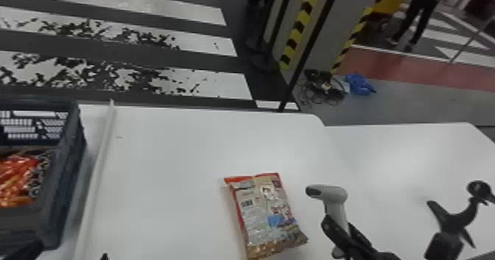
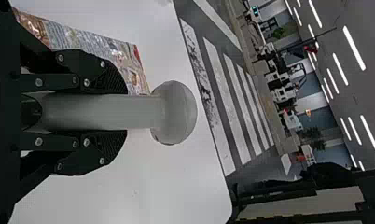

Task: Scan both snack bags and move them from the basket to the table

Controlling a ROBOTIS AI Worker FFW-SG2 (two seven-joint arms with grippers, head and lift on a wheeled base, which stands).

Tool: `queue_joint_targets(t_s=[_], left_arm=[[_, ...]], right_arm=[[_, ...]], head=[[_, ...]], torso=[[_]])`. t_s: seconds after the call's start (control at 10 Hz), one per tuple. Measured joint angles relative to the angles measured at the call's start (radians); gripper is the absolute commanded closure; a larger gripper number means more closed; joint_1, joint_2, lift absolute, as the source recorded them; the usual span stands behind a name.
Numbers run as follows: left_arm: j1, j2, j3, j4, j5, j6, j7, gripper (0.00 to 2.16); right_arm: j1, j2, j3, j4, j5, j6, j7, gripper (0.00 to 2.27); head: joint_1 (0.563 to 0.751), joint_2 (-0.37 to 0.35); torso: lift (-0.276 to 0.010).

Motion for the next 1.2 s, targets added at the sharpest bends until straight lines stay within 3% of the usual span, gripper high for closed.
queue_joint_targets(t_s=[0.3, 0.8, 1.2], left_arm=[[0.002, 0.0, 0.0, -0.01, -0.002, 0.0, 0.001, 0.07], [0.013, -0.001, 0.0, -0.018, -0.006, -0.002, 0.002, 0.07], [0.034, -0.002, 0.006, -0.025, -0.012, -0.019, 0.003, 0.07]], right_arm=[[0.046, 0.0, 0.121, -0.041, 0.029, -0.012, -0.012, 2.25], [0.054, 0.0, 0.296, -0.026, 0.143, -0.097, -0.077, 2.25], [0.0, 0.0, 0.355, 0.089, 0.23, -0.205, -0.108, 2.25]], head=[[0.695, -0.35], [0.695, -0.256], [0.695, -0.221]], torso=[[-0.098], [-0.098], [-0.098]])
